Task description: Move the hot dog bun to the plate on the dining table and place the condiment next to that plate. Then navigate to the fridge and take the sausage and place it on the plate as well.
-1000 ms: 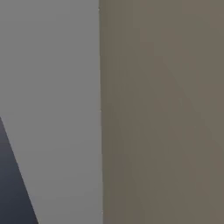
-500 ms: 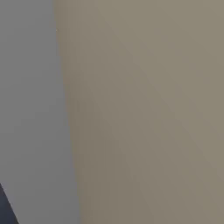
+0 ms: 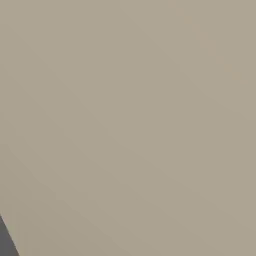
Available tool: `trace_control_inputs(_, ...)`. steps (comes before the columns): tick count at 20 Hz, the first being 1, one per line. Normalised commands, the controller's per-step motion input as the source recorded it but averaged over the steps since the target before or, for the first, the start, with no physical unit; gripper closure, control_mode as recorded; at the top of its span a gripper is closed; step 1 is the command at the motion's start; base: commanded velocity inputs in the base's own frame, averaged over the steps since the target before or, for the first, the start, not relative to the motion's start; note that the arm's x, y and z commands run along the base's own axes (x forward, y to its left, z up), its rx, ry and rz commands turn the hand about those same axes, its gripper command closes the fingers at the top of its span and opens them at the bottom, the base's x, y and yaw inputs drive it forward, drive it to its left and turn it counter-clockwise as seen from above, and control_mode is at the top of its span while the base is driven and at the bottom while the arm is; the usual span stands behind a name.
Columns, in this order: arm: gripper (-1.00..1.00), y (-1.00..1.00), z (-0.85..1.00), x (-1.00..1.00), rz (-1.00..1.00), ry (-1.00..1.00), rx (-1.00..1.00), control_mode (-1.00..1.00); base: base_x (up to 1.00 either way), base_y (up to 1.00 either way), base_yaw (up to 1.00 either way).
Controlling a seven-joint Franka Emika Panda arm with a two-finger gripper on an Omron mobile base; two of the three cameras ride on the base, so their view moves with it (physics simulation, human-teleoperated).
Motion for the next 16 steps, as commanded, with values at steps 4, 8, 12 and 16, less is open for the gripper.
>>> trace_control_inputs(4,1.0,0.0,0.0,0.0,0.0,0.0,0.0,1.0,0.0,-0.73,-0.81)
trace_control_inputs(8,1.0,0.0,0.0,0.0,0.0,0.0,0.0,1.0,0.0,-0.82,-0.79)
trace_control_inputs(12,1.0,0.0,0.0,0.0,0.0,0.0,0.0,1.0,0.0,-0.84,-0.73)
trace_control_inputs(16,1.0,0.0,0.0,0.0,0.0,0.0,0.0,1.0,0.0,-0.87,-0.64)
